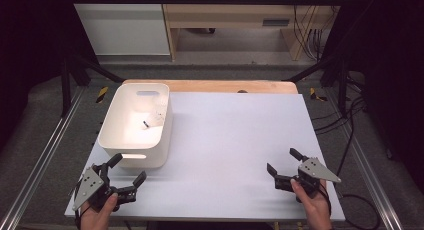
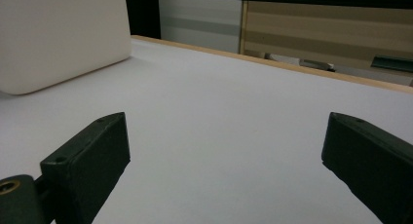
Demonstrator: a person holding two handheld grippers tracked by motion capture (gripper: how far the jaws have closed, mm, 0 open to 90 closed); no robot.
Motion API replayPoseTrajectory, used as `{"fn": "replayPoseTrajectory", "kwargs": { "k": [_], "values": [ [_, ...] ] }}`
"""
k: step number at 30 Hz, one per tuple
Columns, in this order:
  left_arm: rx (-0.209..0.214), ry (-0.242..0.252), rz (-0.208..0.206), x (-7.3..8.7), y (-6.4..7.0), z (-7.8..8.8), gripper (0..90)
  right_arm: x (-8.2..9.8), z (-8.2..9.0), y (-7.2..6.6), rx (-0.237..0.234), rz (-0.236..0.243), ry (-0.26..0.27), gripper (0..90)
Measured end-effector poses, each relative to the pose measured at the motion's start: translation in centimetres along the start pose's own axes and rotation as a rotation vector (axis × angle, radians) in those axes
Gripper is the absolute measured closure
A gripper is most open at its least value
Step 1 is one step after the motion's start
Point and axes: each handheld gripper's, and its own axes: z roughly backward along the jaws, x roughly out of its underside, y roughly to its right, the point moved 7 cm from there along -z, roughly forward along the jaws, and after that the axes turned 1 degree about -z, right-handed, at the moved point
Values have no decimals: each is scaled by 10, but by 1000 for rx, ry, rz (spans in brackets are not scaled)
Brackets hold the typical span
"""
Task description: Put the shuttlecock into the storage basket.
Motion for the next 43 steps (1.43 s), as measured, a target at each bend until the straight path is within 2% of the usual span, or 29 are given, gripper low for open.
{"fn": "replayPoseTrajectory", "kwargs": {
  "k": [16,22,30,35,39,42,43],
  "values": [
    [2,-32,4,16,-9,-1,26,0,0,-1,-2,8,-5,39],
    [5,-42,20,20,-14,0,27,-1,2,1,1,7,3,40],
    [9,-37,27,23,-19,1,27,-1,7,5,8,20,11,46],
    [18,-32,22,23,-19,1,29,1,19,12,25,34,26,47],
    [28,-27,9,22,-18,0,29,2,19,14,36,46,30,49],
    [14,2,46,19,-19,-1,30,4,16,11,29,65,18,49],
    [16,4,44,19,-18,-1,30,5,14,9,27,65,10,49]
  ]
}}
